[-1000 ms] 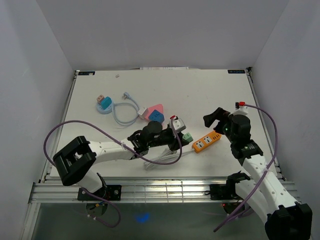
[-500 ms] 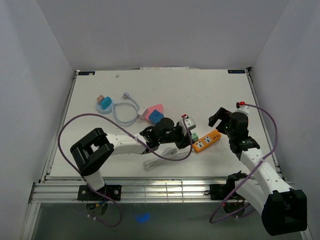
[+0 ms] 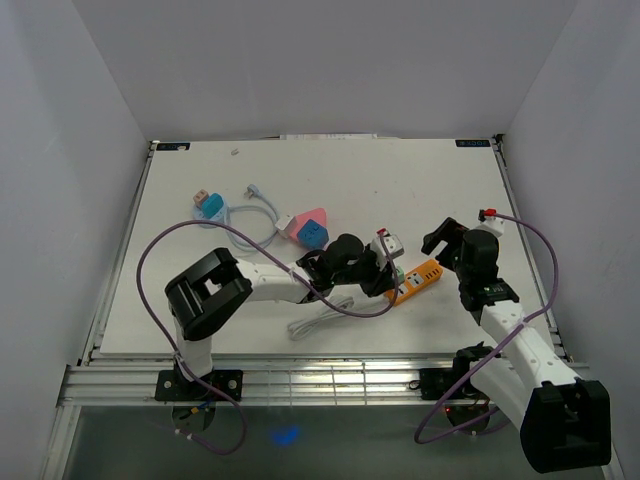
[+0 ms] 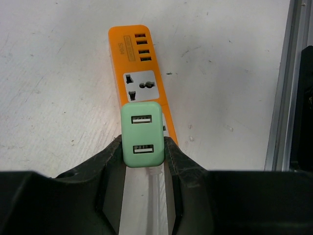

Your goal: Insert the plug

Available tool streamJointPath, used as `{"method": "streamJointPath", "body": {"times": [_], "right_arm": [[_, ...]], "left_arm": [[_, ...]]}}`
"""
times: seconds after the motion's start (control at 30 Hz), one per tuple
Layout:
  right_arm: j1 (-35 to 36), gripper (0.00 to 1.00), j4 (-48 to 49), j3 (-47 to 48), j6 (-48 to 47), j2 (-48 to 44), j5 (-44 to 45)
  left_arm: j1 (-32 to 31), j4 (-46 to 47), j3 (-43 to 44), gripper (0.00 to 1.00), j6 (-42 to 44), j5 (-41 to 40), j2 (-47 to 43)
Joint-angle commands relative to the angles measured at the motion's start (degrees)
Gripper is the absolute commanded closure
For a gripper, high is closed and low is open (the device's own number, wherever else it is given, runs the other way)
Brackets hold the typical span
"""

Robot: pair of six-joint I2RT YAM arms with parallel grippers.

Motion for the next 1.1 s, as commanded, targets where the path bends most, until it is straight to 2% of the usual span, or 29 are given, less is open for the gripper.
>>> {"method": "streamJointPath", "body": {"times": [0.0, 0.4, 0.57, 0.73, 1.07], "right_arm": [[-0.6, 0.11, 3.6, -0.3, 0.2, -1.5, 0.3], [-1.3, 0.11, 3.8, -0.6, 0.3, -1.7, -2.0], [-1.6, 0.08, 3.8, -0.5, -0.8, -2.2, -4.8], [-2.0, 0.07, 3.7, -0.8, -1.0, -3.3, -5.9], [-2.5, 0.07, 3.8, -1.0, -0.8, -3.6, -7.0]], "left_arm": [[-0.3, 0.0, 2.6, 1.0, -0.7, -0.5, 0.7], [-0.6, -0.8, 4.8, 1.0, -1.1, -1.0, 4.0], [-1.2, -4.1, 6.2, 1.0, 0.0, -2.8, 4.9], [-1.7, -5.0, 6.2, 1.0, 0.3, -5.3, 4.8], [-1.7, -4.9, 6.0, 1.0, 0.4, -4.9, 2.2]]}}
